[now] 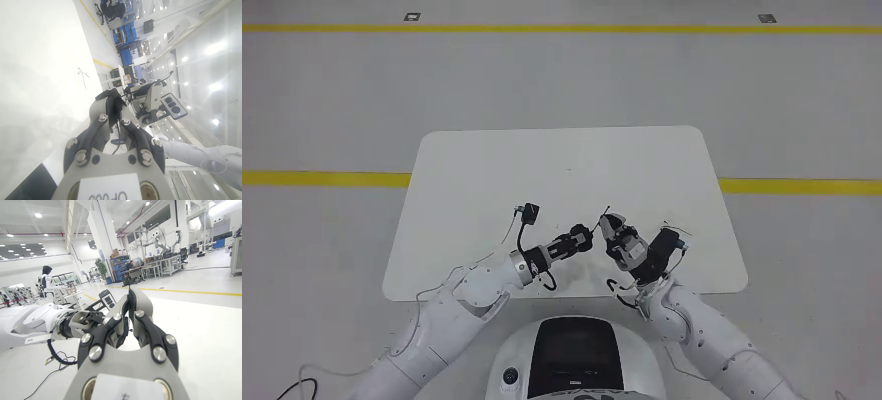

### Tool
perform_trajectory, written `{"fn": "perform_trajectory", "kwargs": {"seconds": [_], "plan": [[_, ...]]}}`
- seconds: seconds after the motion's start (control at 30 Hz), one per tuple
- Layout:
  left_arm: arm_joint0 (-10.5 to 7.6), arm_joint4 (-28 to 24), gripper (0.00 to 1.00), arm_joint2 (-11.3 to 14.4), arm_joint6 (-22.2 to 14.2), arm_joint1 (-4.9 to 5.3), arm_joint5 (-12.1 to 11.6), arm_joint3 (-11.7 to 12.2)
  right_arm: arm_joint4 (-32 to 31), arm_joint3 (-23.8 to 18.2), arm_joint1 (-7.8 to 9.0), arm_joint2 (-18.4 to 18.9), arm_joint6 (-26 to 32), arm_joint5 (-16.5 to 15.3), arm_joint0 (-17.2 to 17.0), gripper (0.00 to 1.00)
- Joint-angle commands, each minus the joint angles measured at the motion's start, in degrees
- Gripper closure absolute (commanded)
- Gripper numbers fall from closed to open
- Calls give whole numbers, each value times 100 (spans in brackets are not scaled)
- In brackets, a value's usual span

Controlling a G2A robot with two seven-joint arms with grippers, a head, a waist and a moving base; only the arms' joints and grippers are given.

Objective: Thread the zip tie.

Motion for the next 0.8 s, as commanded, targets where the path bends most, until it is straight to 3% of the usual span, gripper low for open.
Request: {"fn": "perform_trajectory", "kwargs": {"seconds": [0.0,0.77], "plan": [[0,0,100,0,0,0,0,0,-16,-15,4,22,4,0,-17,100],[0,0,100,0,0,0,0,0,-1,25,20,29,103,0,-9,100]]}}
